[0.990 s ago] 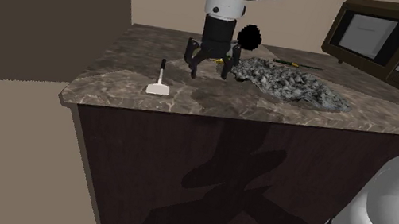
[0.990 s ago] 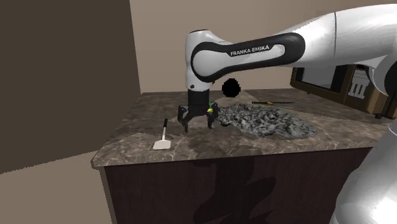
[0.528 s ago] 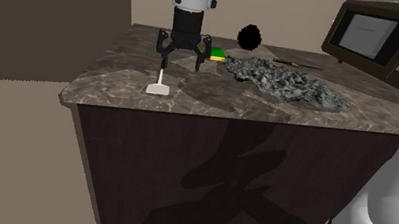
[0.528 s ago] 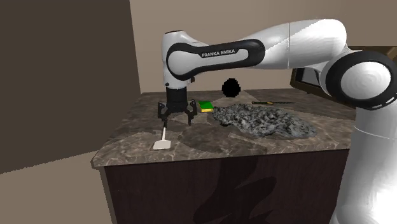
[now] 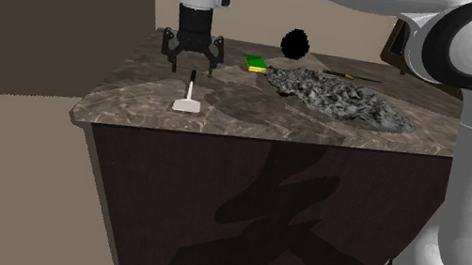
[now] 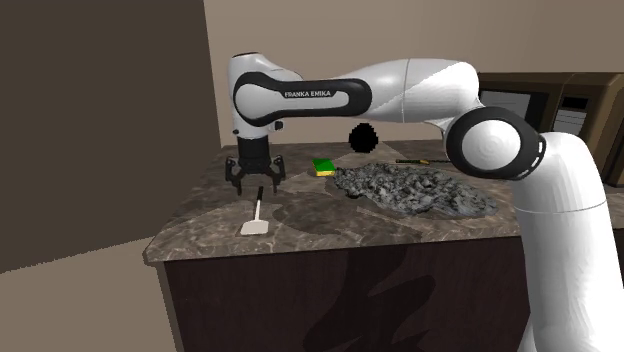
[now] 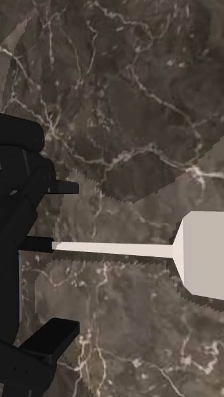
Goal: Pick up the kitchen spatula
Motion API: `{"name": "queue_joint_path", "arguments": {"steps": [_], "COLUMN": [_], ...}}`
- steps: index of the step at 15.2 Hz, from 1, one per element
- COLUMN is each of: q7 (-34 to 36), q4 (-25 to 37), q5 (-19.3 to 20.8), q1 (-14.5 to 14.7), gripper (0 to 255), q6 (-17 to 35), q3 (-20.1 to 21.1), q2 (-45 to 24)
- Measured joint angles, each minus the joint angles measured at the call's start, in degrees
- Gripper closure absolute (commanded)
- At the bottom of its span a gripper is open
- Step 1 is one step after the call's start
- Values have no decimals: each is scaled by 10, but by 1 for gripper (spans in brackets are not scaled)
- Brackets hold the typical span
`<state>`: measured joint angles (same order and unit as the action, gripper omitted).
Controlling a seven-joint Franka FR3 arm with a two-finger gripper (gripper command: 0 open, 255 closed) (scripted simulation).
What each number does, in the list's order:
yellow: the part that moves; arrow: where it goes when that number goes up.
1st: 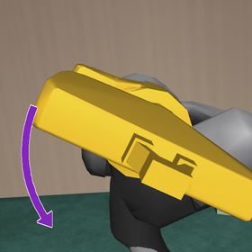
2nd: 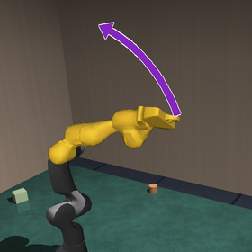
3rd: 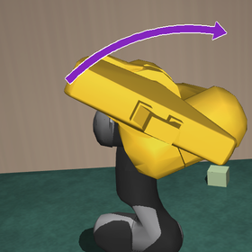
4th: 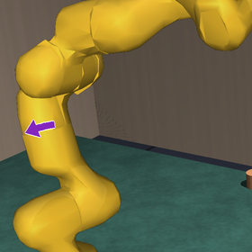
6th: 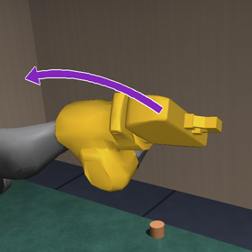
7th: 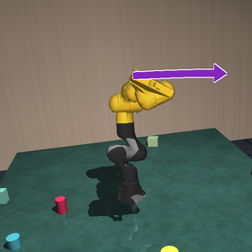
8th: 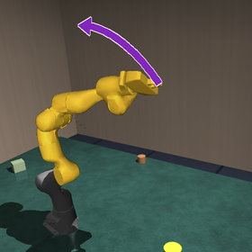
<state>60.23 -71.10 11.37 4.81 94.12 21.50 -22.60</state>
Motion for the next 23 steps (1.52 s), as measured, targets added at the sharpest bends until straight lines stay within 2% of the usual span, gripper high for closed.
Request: {"name": "queue_joint_path", "arguments": {"steps": [5, 6, 16, 23], "q7": [4, 3, 3, 0], "q4": [-42, -48, -51, 12], "q5": [-1, -1, -1, 2], "q1": [-5, -6, -7, 2], "gripper": [0, 255, 255, 255], "q6": [38, 42, 46, -6], "q3": [-1, -1, -1, -1], "q2": [4, 5, 6, -5]}}
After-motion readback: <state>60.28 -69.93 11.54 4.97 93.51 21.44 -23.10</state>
